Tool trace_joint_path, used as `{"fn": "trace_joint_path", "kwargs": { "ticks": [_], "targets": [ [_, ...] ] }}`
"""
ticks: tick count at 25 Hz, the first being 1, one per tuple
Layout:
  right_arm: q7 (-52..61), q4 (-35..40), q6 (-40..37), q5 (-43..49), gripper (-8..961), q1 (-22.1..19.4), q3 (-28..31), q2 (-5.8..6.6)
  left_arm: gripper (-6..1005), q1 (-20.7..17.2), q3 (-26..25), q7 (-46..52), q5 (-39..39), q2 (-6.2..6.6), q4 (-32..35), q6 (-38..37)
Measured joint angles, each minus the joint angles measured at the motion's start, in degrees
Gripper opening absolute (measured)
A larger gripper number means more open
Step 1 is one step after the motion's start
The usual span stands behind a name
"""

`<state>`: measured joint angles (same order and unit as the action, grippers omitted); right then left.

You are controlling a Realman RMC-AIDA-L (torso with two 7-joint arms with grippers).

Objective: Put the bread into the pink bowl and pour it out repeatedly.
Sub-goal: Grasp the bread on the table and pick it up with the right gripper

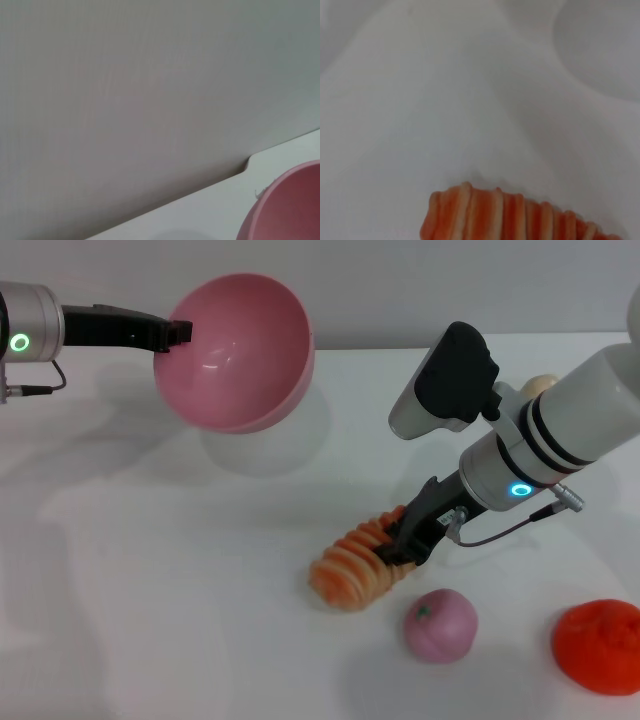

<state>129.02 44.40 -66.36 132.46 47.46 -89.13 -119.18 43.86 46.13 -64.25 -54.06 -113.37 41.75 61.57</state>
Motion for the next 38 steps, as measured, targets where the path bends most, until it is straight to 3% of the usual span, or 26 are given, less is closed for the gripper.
{"fn": "trace_joint_path", "kwargs": {
  "ticks": [16, 26, 30, 35, 38],
  "targets": [
    [0.00, -0.02, 0.00, -0.01, 162, 0.00, -0.03, 0.00, 34, -0.09, 0.00, -0.18, -0.08, 0.00, -0.01, 0.15],
    [0.00, 0.71, -0.61, -0.16, 147, -0.60, -0.13, 0.01, 34, -0.18, 0.00, -0.17, -0.09, -0.05, -0.05, 0.18],
    [0.04, 9.69, -4.73, -1.27, 143, -4.12, -2.37, -0.10, 34, -0.18, 0.00, -0.18, -0.08, 0.04, -0.29, -0.06],
    [1.58, 27.01, -7.10, -2.19, 139, -11.88, -7.24, 0.12, 34, -0.44, 0.00, -0.19, -0.05, 0.30, -0.34, -0.08],
    [1.61, 32.49, -9.17, -2.17, 137, -13.73, -7.42, 0.00, 34, -0.49, 0.00, -0.18, -0.04, 0.38, -0.34, -0.08]
  ]
}}
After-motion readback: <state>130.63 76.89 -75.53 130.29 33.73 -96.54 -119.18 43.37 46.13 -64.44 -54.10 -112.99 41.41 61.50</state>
